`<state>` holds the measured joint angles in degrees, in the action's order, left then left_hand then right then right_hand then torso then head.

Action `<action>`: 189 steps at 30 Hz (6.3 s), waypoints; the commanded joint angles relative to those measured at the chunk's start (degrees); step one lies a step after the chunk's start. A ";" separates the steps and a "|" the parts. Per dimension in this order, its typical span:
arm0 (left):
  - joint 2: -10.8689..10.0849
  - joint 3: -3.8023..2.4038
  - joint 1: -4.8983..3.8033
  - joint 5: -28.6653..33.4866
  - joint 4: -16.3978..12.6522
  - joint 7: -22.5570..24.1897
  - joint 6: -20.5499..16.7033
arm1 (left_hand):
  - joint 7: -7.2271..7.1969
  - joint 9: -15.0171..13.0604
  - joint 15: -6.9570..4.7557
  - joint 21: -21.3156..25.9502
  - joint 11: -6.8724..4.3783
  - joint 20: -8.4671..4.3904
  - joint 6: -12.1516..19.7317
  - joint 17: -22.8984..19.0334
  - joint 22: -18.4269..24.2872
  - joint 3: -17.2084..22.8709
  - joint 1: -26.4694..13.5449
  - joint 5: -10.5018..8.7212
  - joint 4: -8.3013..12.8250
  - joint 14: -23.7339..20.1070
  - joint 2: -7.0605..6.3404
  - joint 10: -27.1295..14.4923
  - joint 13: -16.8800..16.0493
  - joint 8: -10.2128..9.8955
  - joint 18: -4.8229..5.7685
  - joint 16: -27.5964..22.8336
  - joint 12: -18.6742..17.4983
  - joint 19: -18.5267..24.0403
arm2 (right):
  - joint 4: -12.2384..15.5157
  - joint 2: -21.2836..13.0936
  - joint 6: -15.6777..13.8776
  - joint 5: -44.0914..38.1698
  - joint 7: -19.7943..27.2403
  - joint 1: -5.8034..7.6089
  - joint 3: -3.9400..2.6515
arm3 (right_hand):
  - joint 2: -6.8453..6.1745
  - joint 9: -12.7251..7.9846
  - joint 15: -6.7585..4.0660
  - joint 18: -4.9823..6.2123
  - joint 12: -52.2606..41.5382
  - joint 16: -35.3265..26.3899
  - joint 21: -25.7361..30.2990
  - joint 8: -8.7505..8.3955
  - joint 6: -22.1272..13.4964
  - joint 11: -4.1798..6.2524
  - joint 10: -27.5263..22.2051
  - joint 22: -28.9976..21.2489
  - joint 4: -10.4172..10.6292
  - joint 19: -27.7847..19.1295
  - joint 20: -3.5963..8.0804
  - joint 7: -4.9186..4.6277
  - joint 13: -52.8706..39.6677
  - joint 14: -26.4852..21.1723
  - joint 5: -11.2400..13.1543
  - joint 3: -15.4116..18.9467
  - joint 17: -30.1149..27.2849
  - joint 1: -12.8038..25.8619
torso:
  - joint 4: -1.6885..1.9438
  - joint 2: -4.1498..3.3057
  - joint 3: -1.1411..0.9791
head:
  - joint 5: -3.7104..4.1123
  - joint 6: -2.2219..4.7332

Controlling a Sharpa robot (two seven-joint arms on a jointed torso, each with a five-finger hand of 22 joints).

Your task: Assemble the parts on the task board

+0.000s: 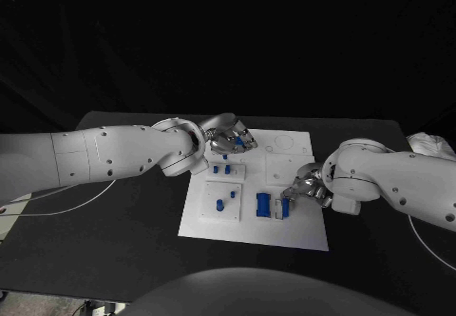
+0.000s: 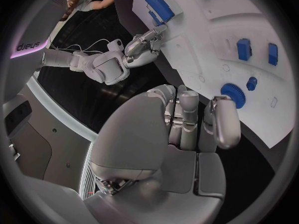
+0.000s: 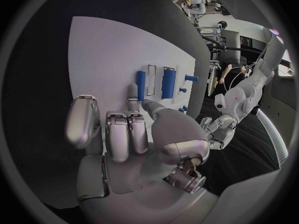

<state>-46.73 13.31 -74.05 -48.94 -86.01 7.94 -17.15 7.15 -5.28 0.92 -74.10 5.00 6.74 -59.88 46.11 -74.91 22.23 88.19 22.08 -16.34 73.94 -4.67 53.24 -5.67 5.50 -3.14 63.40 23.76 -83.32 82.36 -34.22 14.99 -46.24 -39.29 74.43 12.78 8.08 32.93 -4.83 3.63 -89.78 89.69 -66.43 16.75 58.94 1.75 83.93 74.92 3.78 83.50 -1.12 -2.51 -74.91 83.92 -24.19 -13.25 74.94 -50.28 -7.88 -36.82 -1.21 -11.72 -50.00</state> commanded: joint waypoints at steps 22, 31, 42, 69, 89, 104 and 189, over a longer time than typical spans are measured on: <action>0.26 -0.03 0.32 -0.26 -0.08 -0.58 1.55 | 0.21 -0.06 -0.15 0.42 0.20 0.04 -0.28 -0.12 -10.40 0.42 0.63 0.39 0.00 -0.45 -0.17 0.36 -0.12 0.30 -0.38 -0.33 0.41 0.41 | 0.05 -0.07 0.61 -5.90 0.05 -0.91 0.13 | -5.65 1.71 -0.14 1.20 -0.22 -2.77 3.00 -2.76 -1.44 -0.27 6.07 8.43 -4.59 -0.32 -0.21 -0.46 -15.09 5.13 12.72 -0.92 11.02 -1.65 | 0.04 -0.06 -0.06 | -0.09 0.00; 0.33 -0.03 0.45 -0.31 -0.03 -0.69 1.79 | 0.25 -0.06 -0.14 0.41 0.22 0.05 -0.27 -0.06 -10.41 0.46 0.67 0.41 -0.01 -0.43 -0.13 0.39 -0.15 0.30 -0.38 -0.30 0.46 0.40 | 0.80 -0.69 -0.84 -6.37 0.52 -0.94 0.12 | -5.14 2.11 -0.21 1.22 -0.22 -2.85 3.25 -3.37 -1.66 -0.20 6.07 8.44 -5.20 -0.22 -0.16 -0.40 -15.09 5.12 7.18 -1.37 10.89 -2.74 | 0.08 -0.02 -0.01 | -0.26 0.00; 0.11 -0.03 0.64 -0.37 -0.03 -0.73 1.79 | 0.25 -0.06 -0.14 0.41 0.22 0.05 -0.27 -0.06 -10.41 0.46 0.67 0.41 -0.01 -0.43 -0.13 0.39 -0.15 0.30 -0.38 -0.30 0.46 0.40 | 4.64 -3.64 -2.77 -3.23 1.21 -0.98 0.12 | -5.31 6.03 -0.06 1.15 -0.22 -2.62 3.02 -1.87 -3.97 -0.40 6.07 8.62 -5.34 0.02 -0.25 -0.57 -15.09 5.20 0.82 -0.99 11.14 -2.41 | 0.00 -0.01 -0.01 | -0.46 0.00; 0.38 -0.03 1.05 -0.74 0.41 -1.32 2.46 | 0.36 -0.11 -0.07 0.40 0.29 0.09 -0.44 -0.19 -10.41 0.60 0.81 0.46 -0.02 -0.47 -0.09 0.61 -0.31 0.43 -0.37 -0.35 0.72 0.41 | 14.96 -11.35 -5.41 -2.38 0.54 -0.69 0.14 | -4.29 26.51 -0.09 1.13 -0.22 -2.57 3.60 8.73 -14.42 -0.35 6.07 8.71 -0.19 0.45 -0.27 -0.51 -15.09 5.19 8.66 1.65 11.06 3.56 | -0.06 0.02 0.08 | -0.17 0.00; 0.68 -0.03 1.21 -0.94 0.58 -1.92 3.05 | 0.36 -0.11 -0.07 0.40 0.29 0.09 -0.44 -0.19 -10.41 0.60 0.81 0.46 -0.02 -0.47 -0.09 0.61 -0.31 0.43 -0.37 -0.35 0.72 0.41 | 12.82 -8.82 -4.50 -1.37 -0.18 -1.30 0.22 | -3.84 27.20 -0.51 1.24 -0.22 -3.04 4.54 8.25 -12.60 0.18 6.07 8.55 -2.23 0.43 0.07 0.10 -15.09 5.02 -3.78 -2.63 10.38 0.30 | 0.01 0.09 0.11 | 0.19 0.00; 0.72 -0.03 1.31 -1.11 0.62 -2.46 3.45 | 0.41 -0.12 -0.05 0.39 0.31 0.10 -0.49 -0.30 -10.42 0.64 0.89 0.50 -0.01 -0.50 -0.13 0.65 -0.37 0.47 -0.37 -0.40 0.81 0.40 | 9.92 -6.97 -4.23 -1.65 -0.43 -2.48 0.26 | -4.25 27.12 -0.74 1.24 -0.22 -3.19 4.92 7.80 -10.25 0.46 6.07 8.53 -0.56 0.50 0.31 0.40 -15.09 4.99 5.30 -2.28 10.17 1.96 | 0.04 0.02 0.08 | 0.47 0.00; 0.66 -0.03 1.71 -2.15 0.18 -5.51 6.07 | 0.53 -0.13 0.02 0.46 0.39 0.15 -0.46 -0.58 -10.40 0.69 0.78 0.44 -0.17 -0.59 -0.06 0.64 -0.46 0.48 -0.37 -0.55 0.92 0.43 | 12.67 -8.84 -0.25 -27.10 -0.99 -3.73 0.26 | -6.39 13.07 0.72 2.04 -0.22 -5.62 11.79 -8.05 -8.02 -1.50 6.07 7.28 -5.03 0.32 -0.79 -2.00 -15.09 4.28 13.99 0.19 6.52 -4.29 | 0.02 0.05 0.06 | -0.02 0.00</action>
<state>-46.18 13.31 -72.34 -50.85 -85.67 2.66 -12.15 7.35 -5.32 0.84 -73.89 5.40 6.74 -60.08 45.63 -74.90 22.63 88.41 22.28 -16.45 73.60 -4.90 53.65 -6.03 5.73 -3.14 63.05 24.42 -83.32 95.85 -42.82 12.05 -69.39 -36.72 71.45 12.31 1.64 46.51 -4.39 5.30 -89.78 84.26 -54.89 26.05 51.50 0.57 84.03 74.92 -0.91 83.82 -1.66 -3.57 -74.90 84.12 -9.90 -13.03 74.95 -54.20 -7.86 -36.80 -1.15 -11.67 -50.00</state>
